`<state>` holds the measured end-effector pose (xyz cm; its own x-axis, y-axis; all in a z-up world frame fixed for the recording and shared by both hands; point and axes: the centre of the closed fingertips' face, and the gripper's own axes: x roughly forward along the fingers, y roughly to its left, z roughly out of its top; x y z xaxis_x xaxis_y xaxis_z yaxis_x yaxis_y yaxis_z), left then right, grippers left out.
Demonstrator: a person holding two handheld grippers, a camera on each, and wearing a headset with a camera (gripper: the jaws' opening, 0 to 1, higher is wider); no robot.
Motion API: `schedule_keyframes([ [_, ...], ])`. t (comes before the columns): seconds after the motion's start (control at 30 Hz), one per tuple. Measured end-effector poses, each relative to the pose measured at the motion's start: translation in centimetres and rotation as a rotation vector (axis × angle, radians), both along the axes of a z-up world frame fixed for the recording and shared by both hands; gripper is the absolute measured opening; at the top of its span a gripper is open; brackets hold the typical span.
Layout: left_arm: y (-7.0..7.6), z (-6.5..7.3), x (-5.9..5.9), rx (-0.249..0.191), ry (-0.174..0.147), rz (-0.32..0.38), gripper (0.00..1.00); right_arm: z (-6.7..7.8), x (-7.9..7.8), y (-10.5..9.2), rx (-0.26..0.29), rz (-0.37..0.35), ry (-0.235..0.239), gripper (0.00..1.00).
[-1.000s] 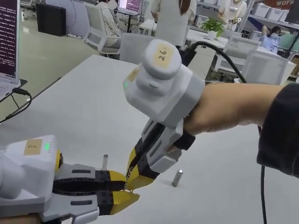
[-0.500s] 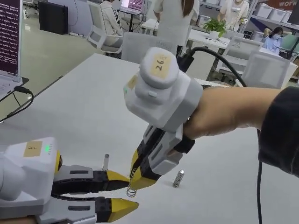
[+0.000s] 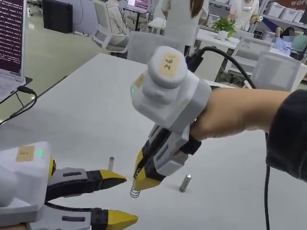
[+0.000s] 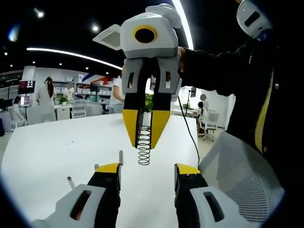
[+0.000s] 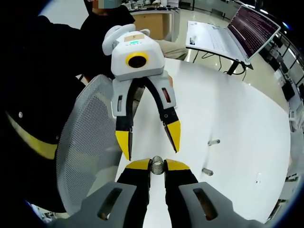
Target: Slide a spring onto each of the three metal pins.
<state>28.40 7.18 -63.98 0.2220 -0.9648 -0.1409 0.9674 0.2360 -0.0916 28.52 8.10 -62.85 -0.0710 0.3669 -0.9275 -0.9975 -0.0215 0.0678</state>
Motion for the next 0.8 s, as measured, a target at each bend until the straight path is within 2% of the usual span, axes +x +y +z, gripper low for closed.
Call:
schedule_keyframes([
  [0.23, 0.7, -0.7, 0.2, 0.022, 0.006, 0.027, 0.49, 0.1, 0.5, 0.1, 0.011, -0.003, -0.005, 0.08],
  [0.3, 0.9, -0.8, 0.3, 0.026, 0.007, 0.039, 0.54, 0.1, 0.6, 0.1, 0.011, -0.004, -0.008, 0.08],
  [0.4, 1.2, -1.0, 0.4, 0.035, -0.003, 0.054, 0.55, 0.1, 0.9, 0.1, 0.012, -0.006, -0.01, 0.08],
  [0.8, 2.6, -1.5, 0.9, 0.037, -0.005, 0.107, 0.61, 0.1, 1.7, 0.3, 0.019, -0.019, -0.015, 0.08],
])
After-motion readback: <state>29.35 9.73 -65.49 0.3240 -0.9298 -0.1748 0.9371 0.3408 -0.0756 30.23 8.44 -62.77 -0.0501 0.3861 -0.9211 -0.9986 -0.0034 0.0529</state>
